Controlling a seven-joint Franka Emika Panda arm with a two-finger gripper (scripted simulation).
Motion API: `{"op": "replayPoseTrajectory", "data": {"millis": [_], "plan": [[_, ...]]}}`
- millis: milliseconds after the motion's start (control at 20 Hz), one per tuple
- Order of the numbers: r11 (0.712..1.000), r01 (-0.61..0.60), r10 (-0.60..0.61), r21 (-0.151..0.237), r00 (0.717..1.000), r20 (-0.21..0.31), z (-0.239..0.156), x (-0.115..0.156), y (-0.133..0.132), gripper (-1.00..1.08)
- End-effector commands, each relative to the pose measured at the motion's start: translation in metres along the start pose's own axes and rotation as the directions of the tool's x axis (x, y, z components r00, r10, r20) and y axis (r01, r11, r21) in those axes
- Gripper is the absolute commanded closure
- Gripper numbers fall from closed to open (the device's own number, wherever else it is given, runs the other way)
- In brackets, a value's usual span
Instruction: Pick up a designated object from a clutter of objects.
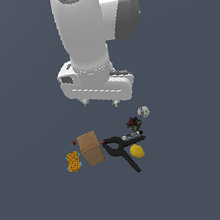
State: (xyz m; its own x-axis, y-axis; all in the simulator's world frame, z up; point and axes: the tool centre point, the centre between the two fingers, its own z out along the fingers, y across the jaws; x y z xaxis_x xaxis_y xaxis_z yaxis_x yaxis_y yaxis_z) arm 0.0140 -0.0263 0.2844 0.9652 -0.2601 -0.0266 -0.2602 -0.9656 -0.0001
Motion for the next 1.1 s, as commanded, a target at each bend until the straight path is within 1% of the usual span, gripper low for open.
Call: {"op": "replayPoseTrajectory", "data": {"millis": [0,250,500,750,900,1050], "plan": [[0.998,-0.068,0.068,0.003,0.998,-0.001,0.005,0.007,0.003,-0.92],[0.976,-0.217,0.217,0.008,0.976,-0.002,0.017,0.021,0.01,-0.92],[0.932,-0.362,0.362,0.012,0.932,-0.003,0.03,0.035,0.017,-0.92],[0.867,-0.498,0.498,0.015,0.867,-0.004,0.043,0.048,0.025,-0.92],[0.819,-0.574,0.574,0.016,0.819,-0.005,0.051,0.056,0.03,-0.92],[0.764,-0.645,0.646,0.018,0.764,-0.006,0.06,0.063,0.035,-0.92]]}}
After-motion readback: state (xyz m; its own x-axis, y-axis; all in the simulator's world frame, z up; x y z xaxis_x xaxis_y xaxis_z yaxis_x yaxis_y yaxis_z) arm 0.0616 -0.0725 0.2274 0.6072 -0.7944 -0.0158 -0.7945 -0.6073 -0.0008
